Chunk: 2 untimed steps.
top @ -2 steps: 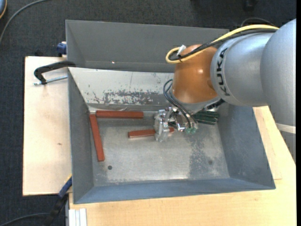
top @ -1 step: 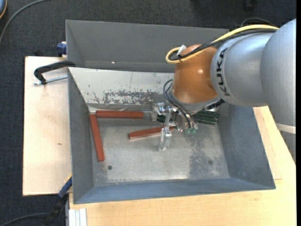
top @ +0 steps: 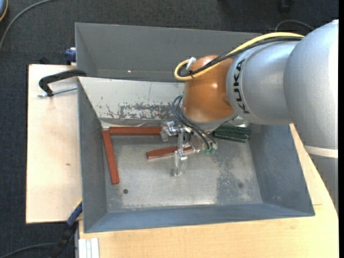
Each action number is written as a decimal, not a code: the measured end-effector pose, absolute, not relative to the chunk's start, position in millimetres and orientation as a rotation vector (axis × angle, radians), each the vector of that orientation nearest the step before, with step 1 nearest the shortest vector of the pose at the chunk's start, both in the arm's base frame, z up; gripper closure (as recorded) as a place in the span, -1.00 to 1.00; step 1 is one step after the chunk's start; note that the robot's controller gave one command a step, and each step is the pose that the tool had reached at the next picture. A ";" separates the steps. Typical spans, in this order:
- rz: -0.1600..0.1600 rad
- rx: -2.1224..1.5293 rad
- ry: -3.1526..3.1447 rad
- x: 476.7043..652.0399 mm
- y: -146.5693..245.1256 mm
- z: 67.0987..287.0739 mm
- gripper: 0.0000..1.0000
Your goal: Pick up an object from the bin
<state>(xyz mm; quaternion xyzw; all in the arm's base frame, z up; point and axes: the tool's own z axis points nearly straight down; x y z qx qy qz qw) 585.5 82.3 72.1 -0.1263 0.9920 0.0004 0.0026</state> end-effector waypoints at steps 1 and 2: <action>0.003 -0.395 3.114 584.7 82.1 71.1 1.00; 0.000 -0.680 3.055 555.8 84.8 183.9 1.00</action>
Offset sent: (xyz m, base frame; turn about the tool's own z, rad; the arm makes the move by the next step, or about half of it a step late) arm 0.0000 0.0000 0.0000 0.0000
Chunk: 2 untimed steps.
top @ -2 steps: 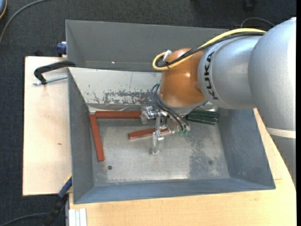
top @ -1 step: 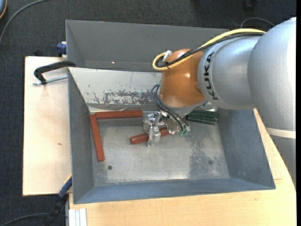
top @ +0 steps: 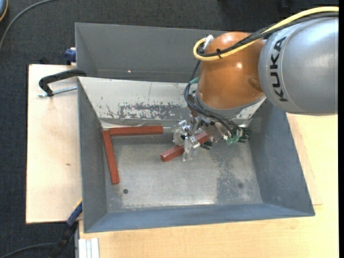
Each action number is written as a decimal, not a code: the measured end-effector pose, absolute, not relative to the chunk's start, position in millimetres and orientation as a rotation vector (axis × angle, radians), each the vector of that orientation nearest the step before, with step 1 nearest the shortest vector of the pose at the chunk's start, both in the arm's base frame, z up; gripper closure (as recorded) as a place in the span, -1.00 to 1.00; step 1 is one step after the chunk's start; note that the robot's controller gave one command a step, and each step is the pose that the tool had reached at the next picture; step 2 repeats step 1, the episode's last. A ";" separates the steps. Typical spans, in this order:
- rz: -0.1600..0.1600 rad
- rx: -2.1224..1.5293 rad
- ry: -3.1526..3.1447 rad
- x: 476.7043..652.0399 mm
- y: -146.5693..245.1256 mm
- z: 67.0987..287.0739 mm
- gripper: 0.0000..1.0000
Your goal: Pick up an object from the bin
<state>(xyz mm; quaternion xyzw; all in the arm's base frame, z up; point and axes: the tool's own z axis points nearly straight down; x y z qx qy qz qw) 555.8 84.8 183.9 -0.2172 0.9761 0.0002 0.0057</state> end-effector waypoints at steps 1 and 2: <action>0.002 -0.668 3.063 556.7 94.6 227.5 1.00; 0.002 -0.668 3.063 556.7 94.6 227.5 1.00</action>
Offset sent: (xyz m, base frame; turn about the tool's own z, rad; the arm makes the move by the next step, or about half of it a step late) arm -0.0005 0.0087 0.0419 0.0085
